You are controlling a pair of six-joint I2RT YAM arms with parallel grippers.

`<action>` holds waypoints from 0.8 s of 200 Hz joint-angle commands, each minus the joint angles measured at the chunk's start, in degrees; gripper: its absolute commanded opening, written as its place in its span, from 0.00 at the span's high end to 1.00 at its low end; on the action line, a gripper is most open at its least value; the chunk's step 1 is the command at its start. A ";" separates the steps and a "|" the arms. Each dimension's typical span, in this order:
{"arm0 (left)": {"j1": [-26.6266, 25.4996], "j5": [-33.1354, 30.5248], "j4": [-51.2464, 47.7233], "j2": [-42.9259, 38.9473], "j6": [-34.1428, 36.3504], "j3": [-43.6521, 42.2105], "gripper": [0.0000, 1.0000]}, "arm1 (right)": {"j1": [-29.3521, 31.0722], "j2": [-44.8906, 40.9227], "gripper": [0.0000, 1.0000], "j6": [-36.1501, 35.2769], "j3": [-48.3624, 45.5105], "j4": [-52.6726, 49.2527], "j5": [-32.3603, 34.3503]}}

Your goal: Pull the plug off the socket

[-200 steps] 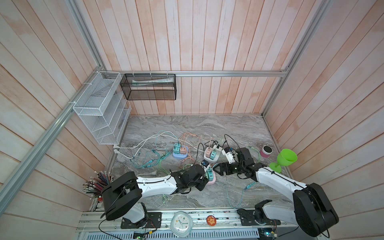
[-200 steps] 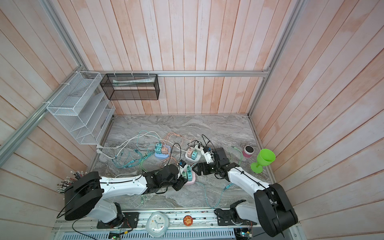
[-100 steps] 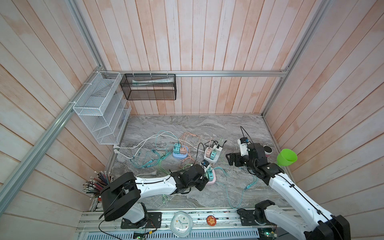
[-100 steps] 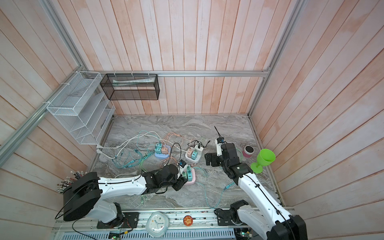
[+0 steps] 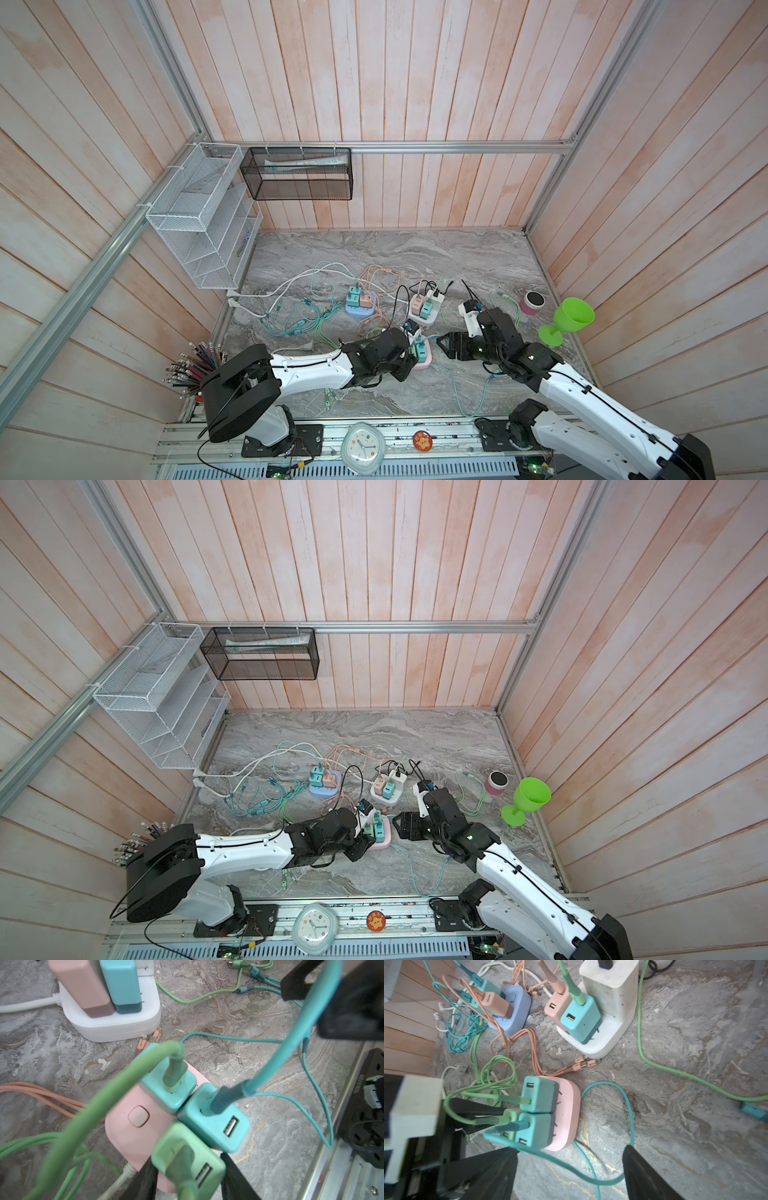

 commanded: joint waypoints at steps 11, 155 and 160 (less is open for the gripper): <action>0.47 0.15 -0.28 -0.22 1.45 1.69 0.48 | 2.72 -3.88 0.22 3.62 0.81 -2.87 2.36; 1.53 2.26 0.24 -0.56 2.41 1.84 0.48 | 18.20 5.52 0.47 21.35 -5.32 9.55 11.57; 1.47 2.20 0.23 -0.73 2.54 1.72 0.48 | 18.01 6.01 0.47 21.41 -5.70 10.62 12.36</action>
